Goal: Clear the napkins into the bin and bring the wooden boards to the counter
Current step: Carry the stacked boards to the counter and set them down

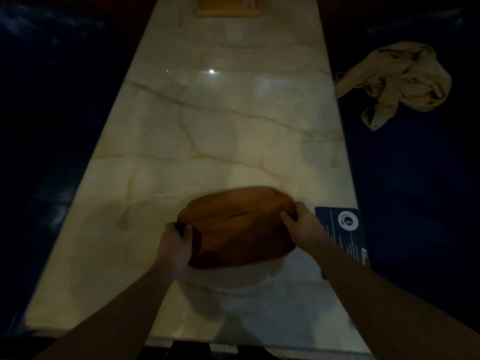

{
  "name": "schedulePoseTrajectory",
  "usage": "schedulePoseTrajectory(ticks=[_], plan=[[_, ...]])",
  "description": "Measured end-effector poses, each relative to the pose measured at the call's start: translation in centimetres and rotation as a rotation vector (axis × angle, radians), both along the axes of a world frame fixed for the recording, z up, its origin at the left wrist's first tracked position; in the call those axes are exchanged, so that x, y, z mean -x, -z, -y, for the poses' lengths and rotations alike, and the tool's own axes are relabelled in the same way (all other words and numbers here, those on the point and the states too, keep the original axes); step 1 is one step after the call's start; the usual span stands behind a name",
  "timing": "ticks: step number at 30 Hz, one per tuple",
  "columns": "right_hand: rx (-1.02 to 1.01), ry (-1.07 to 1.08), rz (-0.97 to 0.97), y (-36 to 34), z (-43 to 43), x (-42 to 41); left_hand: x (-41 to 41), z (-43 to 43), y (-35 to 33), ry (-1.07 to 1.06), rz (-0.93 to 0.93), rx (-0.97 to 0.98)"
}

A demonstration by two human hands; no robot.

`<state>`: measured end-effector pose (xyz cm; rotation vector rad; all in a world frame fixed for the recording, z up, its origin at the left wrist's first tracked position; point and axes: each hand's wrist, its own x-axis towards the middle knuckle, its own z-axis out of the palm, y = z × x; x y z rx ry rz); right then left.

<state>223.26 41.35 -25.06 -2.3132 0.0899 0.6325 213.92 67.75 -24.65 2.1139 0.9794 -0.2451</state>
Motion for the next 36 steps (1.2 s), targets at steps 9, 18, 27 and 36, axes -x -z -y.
schedulePoseTrajectory(ticks=[9,18,27,36], plan=[[-0.44,0.137,-0.026,-5.3,-1.6,2.2,4.6,-1.9,-7.4,-0.129,0.299,0.264],[-0.757,0.01,0.032,-17.2,-9.8,5.0,13.4,-5.2,-19.0,-0.476,0.643,0.246],[-0.802,-0.418,0.005,-24.1,-21.7,19.2,33.9,-10.7,-27.0,-0.729,0.802,0.123],[-0.94,-0.767,-0.17,-28.2,-33.1,38.8,57.2,-11.3,-33.0,-1.037,0.891,-0.152]])
